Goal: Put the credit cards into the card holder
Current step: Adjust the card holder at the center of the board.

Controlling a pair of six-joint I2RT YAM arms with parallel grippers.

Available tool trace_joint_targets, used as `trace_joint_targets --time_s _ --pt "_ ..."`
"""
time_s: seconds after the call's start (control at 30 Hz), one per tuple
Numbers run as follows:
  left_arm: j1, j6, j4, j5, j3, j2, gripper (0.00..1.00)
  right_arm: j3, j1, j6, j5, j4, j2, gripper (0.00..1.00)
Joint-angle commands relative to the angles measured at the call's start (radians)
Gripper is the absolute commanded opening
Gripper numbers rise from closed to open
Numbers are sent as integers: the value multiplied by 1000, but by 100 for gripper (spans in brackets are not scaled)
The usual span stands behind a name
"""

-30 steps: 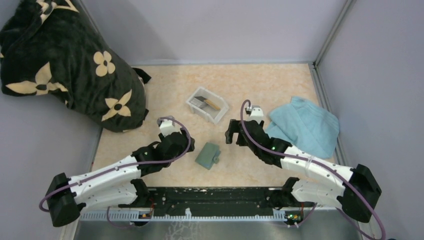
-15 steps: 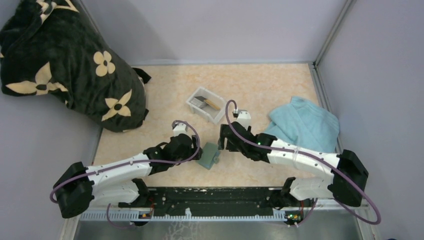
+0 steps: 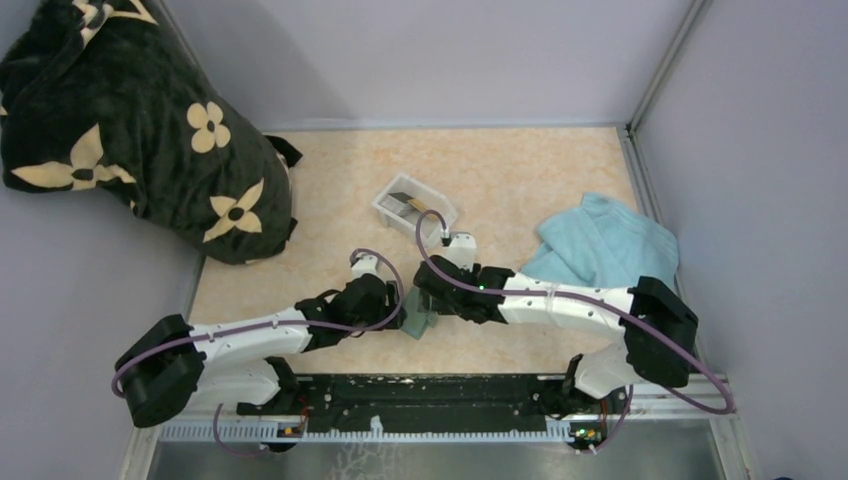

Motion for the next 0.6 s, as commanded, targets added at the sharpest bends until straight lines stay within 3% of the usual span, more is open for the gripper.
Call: trace_joint_targets --time_s 0.0,0.57 --pt "7 -10 63 35 -27 24 73 57 9 40 1 -3 32 72" --pt "8 -104 103 125 -76 137 64 69 27 124 -33 -34 134 65"
